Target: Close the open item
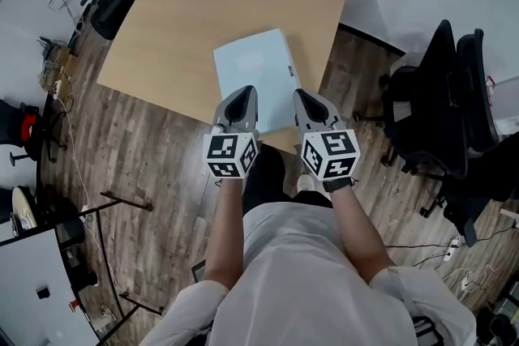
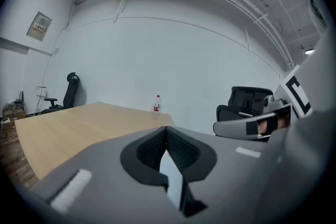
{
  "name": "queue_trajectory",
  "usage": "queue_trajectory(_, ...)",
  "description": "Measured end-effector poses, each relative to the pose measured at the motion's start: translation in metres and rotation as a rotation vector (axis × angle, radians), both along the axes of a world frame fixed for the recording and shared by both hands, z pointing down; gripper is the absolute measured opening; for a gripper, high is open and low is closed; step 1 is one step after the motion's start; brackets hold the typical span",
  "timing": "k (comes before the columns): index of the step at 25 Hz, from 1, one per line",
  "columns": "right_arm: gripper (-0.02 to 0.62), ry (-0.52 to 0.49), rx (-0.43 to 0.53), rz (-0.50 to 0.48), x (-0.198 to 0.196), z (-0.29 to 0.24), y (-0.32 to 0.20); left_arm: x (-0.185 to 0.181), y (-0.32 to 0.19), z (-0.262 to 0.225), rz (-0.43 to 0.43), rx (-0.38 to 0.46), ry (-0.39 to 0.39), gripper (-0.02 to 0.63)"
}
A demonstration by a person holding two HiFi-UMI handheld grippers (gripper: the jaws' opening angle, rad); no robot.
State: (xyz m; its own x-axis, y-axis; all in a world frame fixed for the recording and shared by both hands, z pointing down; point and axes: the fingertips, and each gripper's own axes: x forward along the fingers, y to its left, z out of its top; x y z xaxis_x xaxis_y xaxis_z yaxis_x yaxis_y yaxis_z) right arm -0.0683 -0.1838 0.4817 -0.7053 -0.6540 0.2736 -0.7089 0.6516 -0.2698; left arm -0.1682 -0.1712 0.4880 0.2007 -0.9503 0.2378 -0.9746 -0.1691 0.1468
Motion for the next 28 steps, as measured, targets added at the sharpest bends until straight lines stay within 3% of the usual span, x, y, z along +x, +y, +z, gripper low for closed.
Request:
queue_trajectory(11,0.012,0.074,-0.135,0.048,-0.019,0.066,-0.045,-0.017,-0.064,0.064,0.079,-0.135,0.003,0.009)
queue_trajectory(28,0.012,0.173,-0.274,0.072,-0.01,0.121,-0.075,-0.003,-0.145,0.103,0.214,-0.228,-0.035,0.009)
